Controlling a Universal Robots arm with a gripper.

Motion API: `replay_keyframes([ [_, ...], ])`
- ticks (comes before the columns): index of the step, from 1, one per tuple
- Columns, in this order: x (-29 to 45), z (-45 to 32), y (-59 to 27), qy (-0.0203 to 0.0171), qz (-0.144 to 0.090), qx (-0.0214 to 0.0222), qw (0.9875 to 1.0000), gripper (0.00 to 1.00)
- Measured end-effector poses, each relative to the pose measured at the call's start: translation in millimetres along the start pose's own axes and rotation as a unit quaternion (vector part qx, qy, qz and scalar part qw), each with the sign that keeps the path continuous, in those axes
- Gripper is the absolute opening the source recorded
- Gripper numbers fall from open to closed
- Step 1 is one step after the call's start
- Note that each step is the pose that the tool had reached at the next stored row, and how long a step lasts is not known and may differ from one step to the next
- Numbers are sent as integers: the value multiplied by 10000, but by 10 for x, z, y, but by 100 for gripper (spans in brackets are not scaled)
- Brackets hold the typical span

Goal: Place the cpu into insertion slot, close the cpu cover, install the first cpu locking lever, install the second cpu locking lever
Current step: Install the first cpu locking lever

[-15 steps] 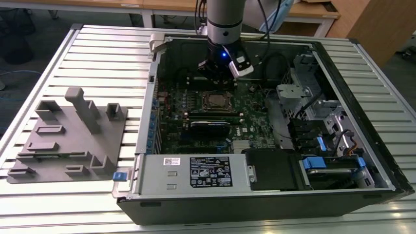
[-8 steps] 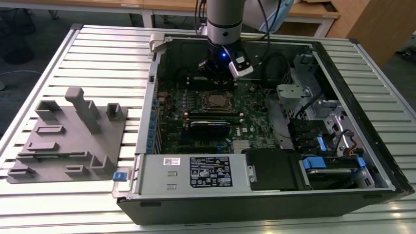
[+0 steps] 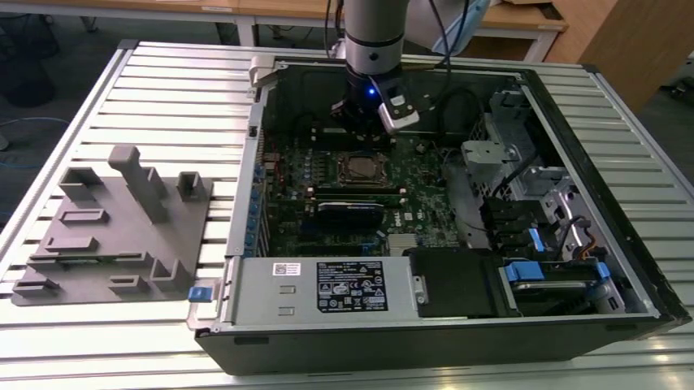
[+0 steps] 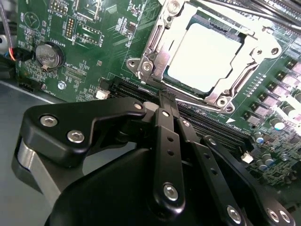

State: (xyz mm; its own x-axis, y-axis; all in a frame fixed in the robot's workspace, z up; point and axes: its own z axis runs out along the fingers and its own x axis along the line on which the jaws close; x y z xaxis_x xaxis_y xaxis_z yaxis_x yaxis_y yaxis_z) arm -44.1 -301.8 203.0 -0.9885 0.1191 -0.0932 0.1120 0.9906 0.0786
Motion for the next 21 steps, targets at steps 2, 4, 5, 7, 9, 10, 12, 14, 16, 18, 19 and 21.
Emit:
replay_keyframes([
  [2, 0, 0, 1, -6, 72, 6, 10000, 11],
  [4, 0, 0, 2, -12, 145, 12, 9999, 11],
  [5, 0, 0, 2, -15, 181, 16, 9998, 11],
  [7, 0, 0, 2, -20, 245, 19, 9997, 11],
  [9, 1, 0, 2, -25, 297, 9, 9996, 11],
  [10, 2, 0, 2, -27, 313, 2, 9995, 11],
  [12, 2, 1, 2, -31, 326, -9, 9995, 11],
  [14, 3, 1, 1, -38, 331, -26, 9994, 11],
  [16, 4, 2, 1, -51, 335, -54, 9994, 11],
  [18, 9, 2, 0, -64, 342, -83, 9994, 11],
  [19, 12, 2, 0, -70, 343, -93, 9993, 11],
  [21, 17, 4, 0, -79, 346, -105, 9993, 11],
])
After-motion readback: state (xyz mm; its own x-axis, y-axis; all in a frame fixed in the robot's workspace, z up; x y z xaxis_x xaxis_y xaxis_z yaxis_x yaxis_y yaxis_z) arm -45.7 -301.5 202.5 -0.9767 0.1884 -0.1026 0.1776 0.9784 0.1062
